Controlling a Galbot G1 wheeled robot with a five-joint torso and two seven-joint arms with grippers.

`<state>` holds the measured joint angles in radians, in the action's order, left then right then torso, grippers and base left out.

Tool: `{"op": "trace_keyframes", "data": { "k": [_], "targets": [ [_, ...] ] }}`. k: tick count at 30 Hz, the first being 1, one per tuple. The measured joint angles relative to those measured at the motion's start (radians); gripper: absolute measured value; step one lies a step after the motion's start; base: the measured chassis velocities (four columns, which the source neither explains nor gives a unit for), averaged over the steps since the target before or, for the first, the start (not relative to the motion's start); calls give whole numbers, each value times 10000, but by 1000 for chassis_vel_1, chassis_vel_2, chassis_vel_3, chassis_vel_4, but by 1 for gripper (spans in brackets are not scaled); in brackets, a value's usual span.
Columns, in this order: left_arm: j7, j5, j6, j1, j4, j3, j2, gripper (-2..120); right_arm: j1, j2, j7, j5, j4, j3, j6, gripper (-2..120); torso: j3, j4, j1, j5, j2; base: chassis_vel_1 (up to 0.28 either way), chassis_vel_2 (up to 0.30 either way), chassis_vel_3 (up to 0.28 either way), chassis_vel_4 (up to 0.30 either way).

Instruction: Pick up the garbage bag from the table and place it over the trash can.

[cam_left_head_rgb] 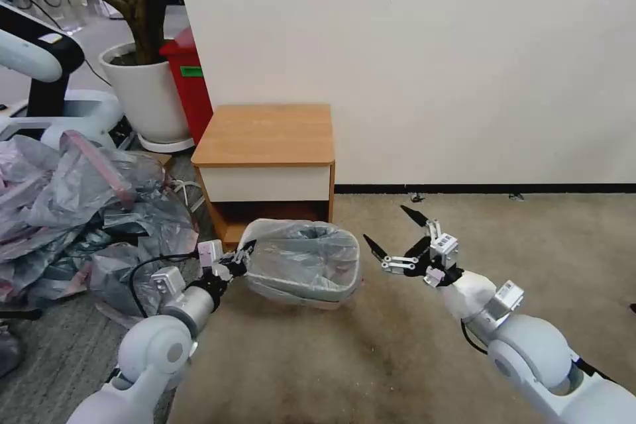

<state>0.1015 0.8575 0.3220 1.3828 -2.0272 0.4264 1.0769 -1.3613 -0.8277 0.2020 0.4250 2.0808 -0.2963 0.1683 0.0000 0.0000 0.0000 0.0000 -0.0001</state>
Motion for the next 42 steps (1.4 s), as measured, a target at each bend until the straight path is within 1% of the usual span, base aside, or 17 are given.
{"op": "trace_keyframes", "data": {
  "k": [2, 4, 6, 8, 10, 11, 14, 15, 18, 19, 23, 29, 34, 36, 38, 40, 42],
  "targets": [
    [-83, -440, -102, -8, -21, -120, 12, 9, 13, 106, 101, -338, 237, 166, -220, 76, 0, 0, 0, 0, 0, 0, 0, 0, 0],
    [-107, -559, -123, -11, -38, -157, 19, 9, 16, 146, 152, -483, 294, 229, -278, 73, 0, 1, 0, 0, 0, 0, 0, 0, 0],
    [-145, -860, -158, -8, -115, -239, 27, 9, 18, 225, 413, -939, 401, 365, -396, 61, 0, 0, 0, 1, 0, 0, 0, 0, 0],
    [-165, -1030, -176, 5, -150, -263, 29, 9, 18, 249, 544, -1114, 438, 405, -448, 58, 0, 0, 0, 1, 0, 0, 0, 0, 0],
    [-202, -1324, -212, 71, -247, -297, 32, 9, 18, 291, 814, -1316, 564, 459, -709, 46, 0, 0, 0, 1, 0, 0, 0, 0, 0],
    [-202, -1324, -212, 71, -247, -297, 32, 9, 18, 291, 814, -1316, 564, 459, -709, 46, 0, 0, 0, 1, 0, 0, 0, 0, 0],
    [-204, -1550, -225, 182, -399, -329, 52, 9, 60, 379, 1136, -1352, 699, 501, -1023, 33, 0, 0, 0, 1, 0, 0, 0, 0, 0],
    [-204, -1550, -225, 182, -399, -329, 52, 9, 60, 379, 1136, -1352, 699, 501, -1023, 33, 0, 0, 0, 1, 0, 0, 0, 0, 0],
    [-232, -1882, -250, 278, -496, -376, 74, 9, 229, 698, 1762, -1279, 878, 570, -1553, 18, 0, 0, 0, 1, 0, 0, 0, 0, 0],
    [-232, -1882, -250, 278, -496, -376, 74, 9, 229, 698, 1762, -1279, 878, 570, -1553, 18, 0, 0, 0, 1, 0, 0, 0, 0, 0],
    [-470, -2437, -312, 438, -525, -410, 150, 9, 663, 1275, 2342, -1077, 939, 789, -2288, 0, 0, 1, 1, 0, 0, 0, 0, 0, 0],
    [-598, -2758, -340, 581, -540, -520, 273, 9, 1226, 1564, 2546, -995, 880, 1185, -2950, 0, 0, 0, 0, 0, 0, 0, 0, 0, 0],
    [-684, -3057, -350, 654, -540, -614, 391, 9, 1969, 1532, 2566, -828, 543, 1874, -3558, 0, 0, 0, 0, 1, 0, 0, 0, 0, 0],
    [-714, -3279, -350, 672, -541, -688, 433, 9, 2526, 1421, 2696, -829, 315, 2403, -4052, 0, 0, 1, 0, 1, 0, 0, 0, 0, 0],
    [-715, -3305, -351, 671, -539, -698, 435, 9, 2608, 1412, 2716, -829, 299, 2492, -4159, 0, 0, 0, 1, 0, 1, 0, 0, 0, 0],
    [-737, -3513, -353, 626, -455, -836, 502, 9, 3357, 1380, 2758, -831, 132, 3252, -4929, 0, 0, -1, 0, 1, 0, 0, 0, 0, 0],
    [-740, -3540, -353, 612, -438, -858, 523, 9, 3512, 1379, 2759, -838, 72, 3401, -5046, 0, 0, 1, 0, 0, 0, 0, 0, 0, 0]
  ]
}}
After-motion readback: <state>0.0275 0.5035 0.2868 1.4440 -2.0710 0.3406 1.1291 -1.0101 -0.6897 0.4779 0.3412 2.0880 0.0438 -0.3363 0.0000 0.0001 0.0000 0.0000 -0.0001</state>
